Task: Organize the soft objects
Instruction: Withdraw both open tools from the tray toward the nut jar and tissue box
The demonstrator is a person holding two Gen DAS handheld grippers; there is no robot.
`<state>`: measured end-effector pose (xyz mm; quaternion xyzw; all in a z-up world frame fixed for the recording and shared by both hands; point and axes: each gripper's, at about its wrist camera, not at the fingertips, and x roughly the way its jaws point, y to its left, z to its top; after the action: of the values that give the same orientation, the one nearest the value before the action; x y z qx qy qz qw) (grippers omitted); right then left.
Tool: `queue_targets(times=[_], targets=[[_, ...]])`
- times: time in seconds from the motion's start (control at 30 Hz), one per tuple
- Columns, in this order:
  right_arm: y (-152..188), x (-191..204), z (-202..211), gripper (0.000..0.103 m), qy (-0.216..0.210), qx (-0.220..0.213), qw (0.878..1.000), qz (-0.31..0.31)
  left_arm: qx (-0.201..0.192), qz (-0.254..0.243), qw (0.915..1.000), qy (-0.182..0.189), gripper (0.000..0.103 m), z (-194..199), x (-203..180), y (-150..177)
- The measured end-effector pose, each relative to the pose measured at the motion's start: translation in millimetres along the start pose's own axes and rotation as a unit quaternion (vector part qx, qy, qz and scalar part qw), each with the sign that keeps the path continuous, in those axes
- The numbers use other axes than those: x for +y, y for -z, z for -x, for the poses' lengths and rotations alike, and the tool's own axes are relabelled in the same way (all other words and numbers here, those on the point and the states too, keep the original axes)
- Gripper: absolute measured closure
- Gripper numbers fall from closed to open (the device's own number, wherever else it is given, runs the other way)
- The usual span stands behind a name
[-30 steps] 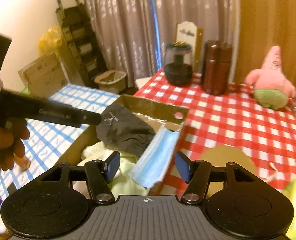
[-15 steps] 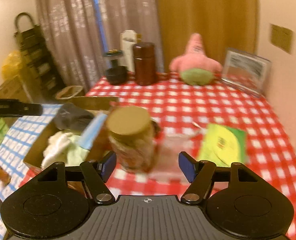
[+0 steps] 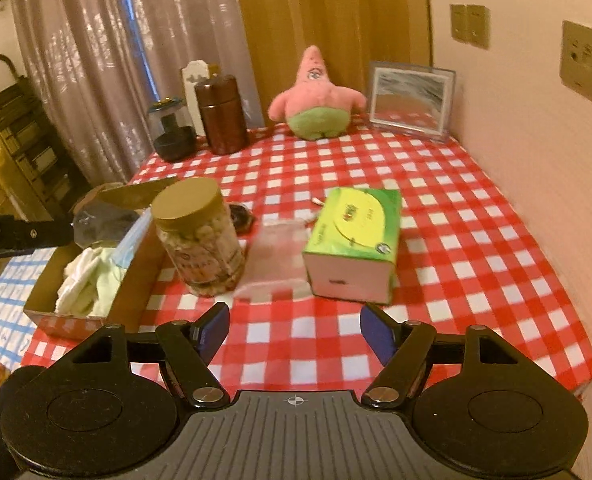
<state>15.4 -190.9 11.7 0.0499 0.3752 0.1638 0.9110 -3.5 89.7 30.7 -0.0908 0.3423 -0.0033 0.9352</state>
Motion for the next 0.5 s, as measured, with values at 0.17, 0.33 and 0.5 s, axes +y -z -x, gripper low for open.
queue_targets(times=[0.17,0.33,0.5], targets=[[2,-7,2,0.030,0.008,-0.003,1.000,-0.013,0.009,-0.007,0.9999,0.002,0.015,-6,-12,11],[3,-6,1,0.030,0.007,-0.001,1.000,-0.013,0.013,-0.021,0.9997,-0.004,0.015,-12,-16,18],[2,-4,-4,0.030,0.005,0.003,1.000,-0.013,0.036,-0.020,0.9991,-0.003,0.015,-16,-15,22]])
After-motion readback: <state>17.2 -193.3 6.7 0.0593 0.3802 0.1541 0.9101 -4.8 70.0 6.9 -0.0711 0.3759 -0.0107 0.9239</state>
